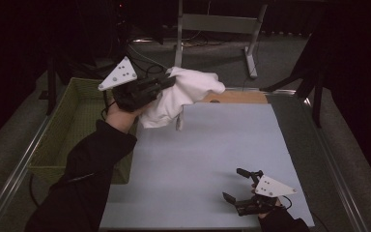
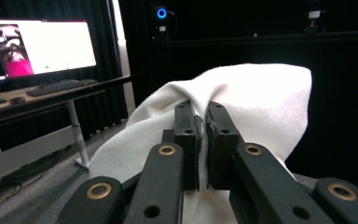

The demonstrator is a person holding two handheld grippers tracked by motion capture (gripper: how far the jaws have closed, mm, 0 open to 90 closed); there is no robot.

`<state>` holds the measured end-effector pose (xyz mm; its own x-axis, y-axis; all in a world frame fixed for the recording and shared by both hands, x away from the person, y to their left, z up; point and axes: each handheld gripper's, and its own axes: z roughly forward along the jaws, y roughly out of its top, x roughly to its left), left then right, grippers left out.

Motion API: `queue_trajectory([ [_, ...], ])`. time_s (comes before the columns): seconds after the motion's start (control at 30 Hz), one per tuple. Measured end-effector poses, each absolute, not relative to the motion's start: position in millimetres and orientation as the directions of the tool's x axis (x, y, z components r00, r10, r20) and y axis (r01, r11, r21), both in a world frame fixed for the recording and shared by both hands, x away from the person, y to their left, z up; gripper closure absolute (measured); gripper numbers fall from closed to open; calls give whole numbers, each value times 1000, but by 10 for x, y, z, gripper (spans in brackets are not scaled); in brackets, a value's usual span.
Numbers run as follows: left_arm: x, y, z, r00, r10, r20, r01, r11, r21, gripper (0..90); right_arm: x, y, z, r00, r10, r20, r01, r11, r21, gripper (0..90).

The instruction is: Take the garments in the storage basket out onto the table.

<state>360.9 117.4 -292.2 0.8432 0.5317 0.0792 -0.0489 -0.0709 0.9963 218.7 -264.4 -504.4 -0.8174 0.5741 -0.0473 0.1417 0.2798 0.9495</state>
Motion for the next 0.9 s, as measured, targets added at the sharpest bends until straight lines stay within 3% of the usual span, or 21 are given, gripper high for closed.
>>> queue_trajectory([
  [0.9,3712,438,-3355,809,587,22,19,-63,998,858,2207,-2670,-5047,-797,602,-45,153,274,950,84],
])
